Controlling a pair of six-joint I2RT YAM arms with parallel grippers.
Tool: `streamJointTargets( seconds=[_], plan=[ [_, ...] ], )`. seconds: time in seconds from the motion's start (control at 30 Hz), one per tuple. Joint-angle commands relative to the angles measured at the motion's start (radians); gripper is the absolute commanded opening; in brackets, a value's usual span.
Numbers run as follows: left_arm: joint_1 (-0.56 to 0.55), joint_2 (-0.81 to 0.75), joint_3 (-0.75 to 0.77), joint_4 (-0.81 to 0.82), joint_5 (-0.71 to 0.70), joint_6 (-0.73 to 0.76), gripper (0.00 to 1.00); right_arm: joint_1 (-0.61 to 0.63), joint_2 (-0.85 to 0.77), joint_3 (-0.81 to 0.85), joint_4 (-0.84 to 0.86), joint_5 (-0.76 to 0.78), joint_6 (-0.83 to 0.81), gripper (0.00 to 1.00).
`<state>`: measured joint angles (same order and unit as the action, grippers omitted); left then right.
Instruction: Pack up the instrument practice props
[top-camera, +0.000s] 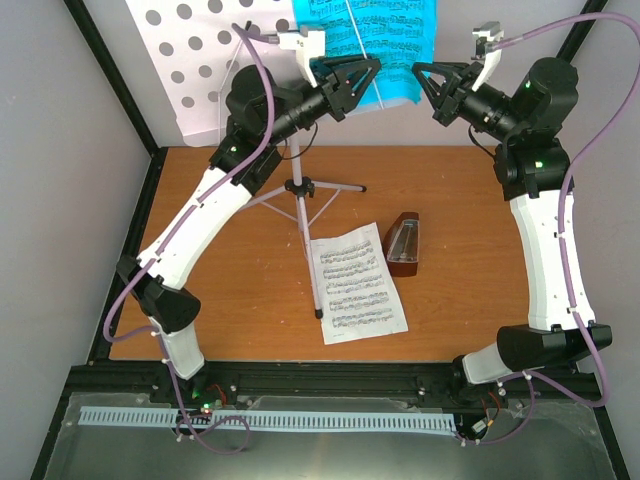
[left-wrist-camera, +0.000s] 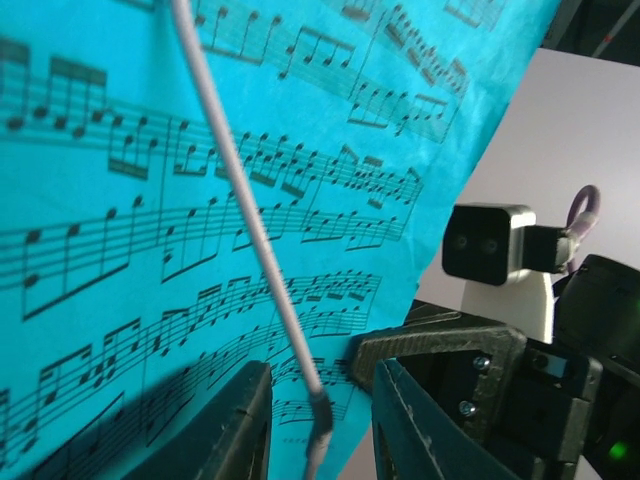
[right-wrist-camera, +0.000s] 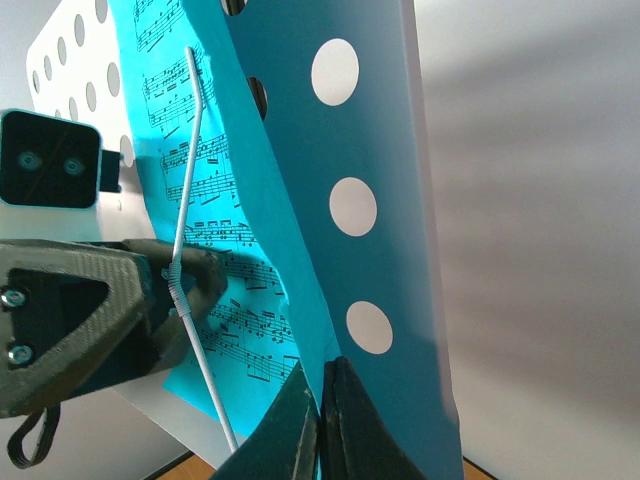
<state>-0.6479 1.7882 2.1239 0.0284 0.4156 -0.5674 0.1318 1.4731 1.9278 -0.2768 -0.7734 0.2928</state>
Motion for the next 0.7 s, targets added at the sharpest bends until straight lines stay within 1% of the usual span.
streamJointTargets(
  seconds=[0.0,0.17,0.23,0.3,0.43,0.57,0.67],
  plan=[
    [0.005,0.017,0.044,0.029,-0.004,0.014,0.28,0.006,0.001,0.026,0.009,0.003,0.01,0.03],
    [0.007,0.02,0.045,0.035,0.0,0.043,0.1,0.005,0.018,0.073,-0.052,0.056,0.031,0.03],
    [0.007,0.019,0.042,0.031,-0.009,0.064,0.06,0.005,0.006,0.061,-0.054,0.081,0.034,0.03],
    [0.007,0.019,0.04,0.025,-0.027,0.081,0.02,0.005,-0.012,0.047,-0.062,0.138,0.034,0.03],
    [0.007,0.022,0.041,0.024,-0.022,0.113,0.0,-0.004,-0.038,0.032,-0.094,0.251,0.026,0.03],
    [0.007,0.018,0.041,0.023,0.004,0.143,0.0,-0.02,-0.075,-0.012,-0.078,0.333,0.044,0.03],
    [0.007,0.018,0.043,0.018,-0.005,0.141,0.0,-0.039,-0.126,-0.068,-0.054,0.415,0.053,0.03]
  ],
)
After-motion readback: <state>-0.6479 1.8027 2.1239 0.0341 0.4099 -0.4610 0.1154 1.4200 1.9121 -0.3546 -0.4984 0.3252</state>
